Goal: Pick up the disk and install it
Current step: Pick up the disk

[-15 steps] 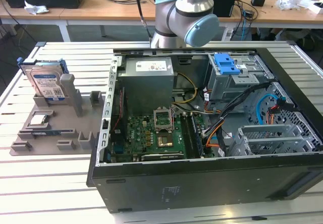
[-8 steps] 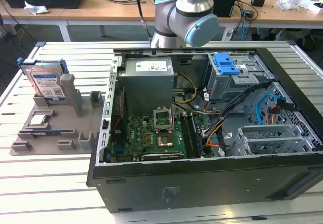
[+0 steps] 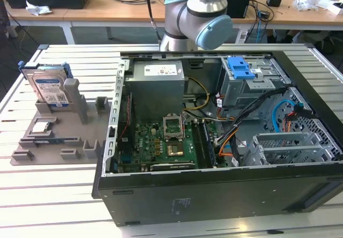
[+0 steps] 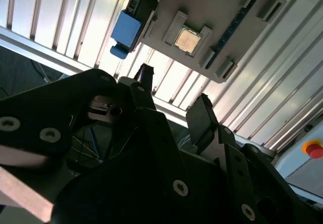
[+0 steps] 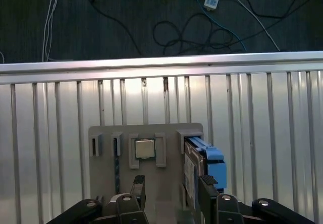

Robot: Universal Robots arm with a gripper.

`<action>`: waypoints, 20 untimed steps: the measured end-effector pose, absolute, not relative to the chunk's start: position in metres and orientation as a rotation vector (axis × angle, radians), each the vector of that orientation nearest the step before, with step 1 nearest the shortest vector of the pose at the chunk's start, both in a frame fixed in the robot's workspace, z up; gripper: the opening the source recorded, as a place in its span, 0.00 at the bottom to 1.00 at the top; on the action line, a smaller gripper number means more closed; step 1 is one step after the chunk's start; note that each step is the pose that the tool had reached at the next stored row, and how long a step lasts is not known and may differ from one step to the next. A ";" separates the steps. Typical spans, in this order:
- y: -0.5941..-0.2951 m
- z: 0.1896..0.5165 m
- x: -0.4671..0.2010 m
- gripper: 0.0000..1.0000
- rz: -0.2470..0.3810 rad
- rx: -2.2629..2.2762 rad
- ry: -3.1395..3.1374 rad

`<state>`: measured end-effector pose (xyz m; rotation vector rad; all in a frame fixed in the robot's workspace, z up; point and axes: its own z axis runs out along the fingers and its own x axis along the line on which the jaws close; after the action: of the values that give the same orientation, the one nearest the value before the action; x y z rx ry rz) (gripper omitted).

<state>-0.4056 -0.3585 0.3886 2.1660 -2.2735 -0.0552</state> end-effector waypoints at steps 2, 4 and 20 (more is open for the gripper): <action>-0.357 0.388 -0.403 0.54 -0.055 2.166 -2.274; -0.356 0.388 -0.401 0.54 -0.055 2.166 -2.274; -0.351 0.385 -0.387 0.54 -0.055 2.166 -2.273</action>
<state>-0.3867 -0.3506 0.3849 2.1661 -2.2734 -0.0553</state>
